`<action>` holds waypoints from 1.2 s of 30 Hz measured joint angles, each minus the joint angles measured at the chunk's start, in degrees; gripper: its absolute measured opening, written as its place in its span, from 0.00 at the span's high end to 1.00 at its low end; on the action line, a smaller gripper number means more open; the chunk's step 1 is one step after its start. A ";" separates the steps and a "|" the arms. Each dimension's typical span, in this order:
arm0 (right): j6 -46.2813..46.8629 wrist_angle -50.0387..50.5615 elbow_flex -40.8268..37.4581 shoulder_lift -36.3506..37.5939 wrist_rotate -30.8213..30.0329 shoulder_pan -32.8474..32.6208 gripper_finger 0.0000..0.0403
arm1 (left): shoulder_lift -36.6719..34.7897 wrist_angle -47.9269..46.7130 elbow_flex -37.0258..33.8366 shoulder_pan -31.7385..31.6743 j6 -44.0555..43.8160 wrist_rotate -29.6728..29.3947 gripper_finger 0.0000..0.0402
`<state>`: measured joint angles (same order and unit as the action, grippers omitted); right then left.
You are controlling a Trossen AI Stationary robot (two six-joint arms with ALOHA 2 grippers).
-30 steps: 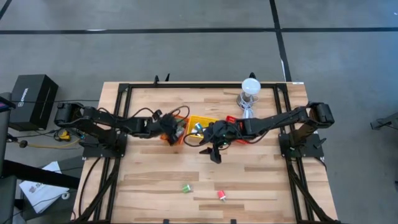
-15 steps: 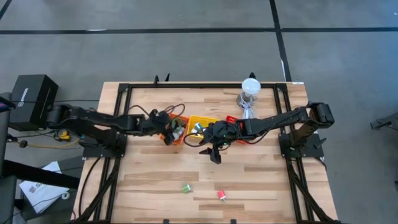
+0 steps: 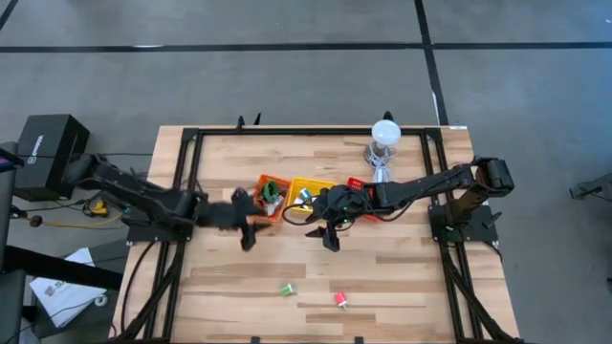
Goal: Pick & Place Office items
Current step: Put the green charger adapter into the yellow bin
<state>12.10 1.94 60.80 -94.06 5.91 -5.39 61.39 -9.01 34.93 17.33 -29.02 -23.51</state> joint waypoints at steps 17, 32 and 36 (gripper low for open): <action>0.11 -1.10 0.00 0.00 0.00 -0.02 0.47 | 25.77 23.08 8.65 19.27 -1.38 -0.10 0.52; -0.07 -1.10 0.00 0.00 0.00 0.08 0.47 | 36.68 -1.15 27.45 20.94 -8.98 0.57 0.52; -0.07 -1.10 0.00 0.00 0.00 0.36 0.47 | 40.20 -1.53 26.79 20.85 -10.93 0.46 0.52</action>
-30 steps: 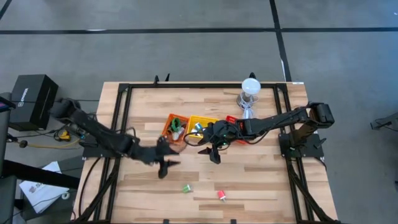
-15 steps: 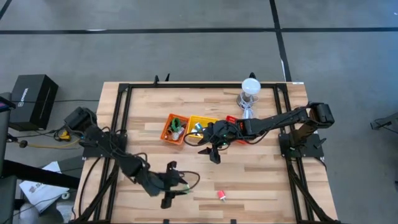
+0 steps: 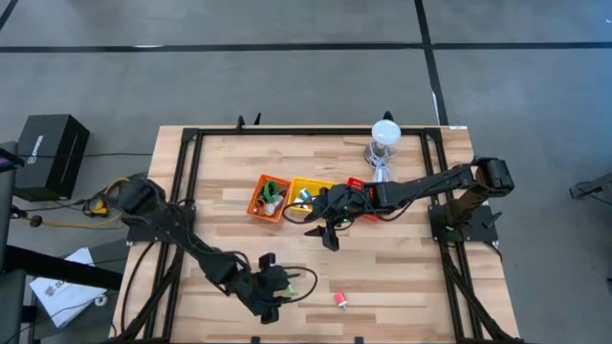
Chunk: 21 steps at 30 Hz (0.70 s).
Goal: Pick & Place Office items
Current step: Put the green charger adapter into the yellow bin
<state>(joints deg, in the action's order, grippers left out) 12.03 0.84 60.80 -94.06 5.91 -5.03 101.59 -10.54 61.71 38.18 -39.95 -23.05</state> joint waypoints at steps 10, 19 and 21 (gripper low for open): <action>0.02 0.00 0.00 0.00 0.00 0.14 0.47 | 4.93 0.08 0.00 0.48 -3.13 -4.09 0.37; 0.02 0.00 0.00 0.00 0.02 -0.27 0.47 | 8.21 0.15 -0.11 1.24 -7.27 -3.91 0.34; 0.02 0.00 0.00 0.00 0.02 -0.27 0.47 | 8.85 0.39 -0.09 1.22 -7.49 -3.93 0.34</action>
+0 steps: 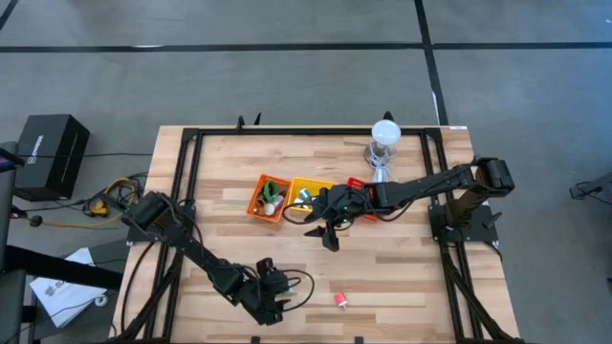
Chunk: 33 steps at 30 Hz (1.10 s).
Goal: Pick & Place Office items
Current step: Put the green charger adapter into the yellow bin
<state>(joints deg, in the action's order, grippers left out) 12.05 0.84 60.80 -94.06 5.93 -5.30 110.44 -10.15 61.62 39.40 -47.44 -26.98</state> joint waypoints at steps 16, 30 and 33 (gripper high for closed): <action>0.03 1.87 0.00 0.00 0.00 0.02 0.47 | 1.56 -0.61 0.00 -1.57 0.41 -0.05 0.57; 3.45 22.92 0.00 3.46 -0.70 -0.40 0.47 | -6.20 -1.97 -0.02 -8.03 9.29 -1.65 0.65; 3.65 26.63 0.01 5.80 -3.73 -1.33 0.47 | -10.18 -2.54 -0.49 -11.47 14.32 -2.92 0.67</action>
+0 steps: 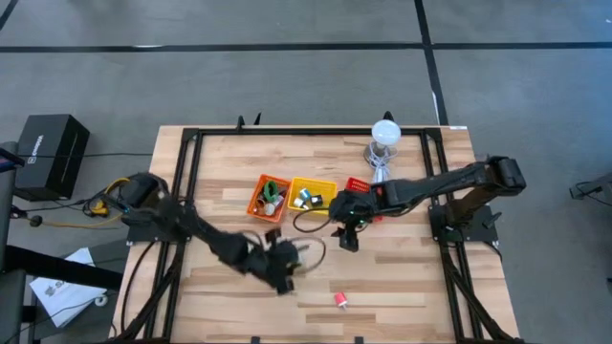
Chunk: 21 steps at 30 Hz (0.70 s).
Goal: Pick & Place Office items
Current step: Put the green charger adapter into the yellow bin
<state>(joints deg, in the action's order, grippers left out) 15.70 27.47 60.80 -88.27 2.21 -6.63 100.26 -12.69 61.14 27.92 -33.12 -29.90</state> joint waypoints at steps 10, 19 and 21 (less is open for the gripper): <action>3.89 9.81 -0.01 7.56 -8.97 -4.07 0.47 | -8.58 0.75 -5.53 -15.18 13.83 0.00 0.66; 10.88 19.29 -0.01 10.70 -14.04 -10.13 0.47 | -5.93 11.27 -8.83 -29.07 22.38 6.78 0.66; 13.09 20.69 -0.01 11.57 -15.93 -11.69 0.47 | -5.83 11.74 -8.91 -31.33 22.42 9.31 0.66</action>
<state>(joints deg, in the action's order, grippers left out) 28.79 48.16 60.80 -76.69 -13.73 -18.32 94.43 -0.95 52.22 -3.41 -10.70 -20.59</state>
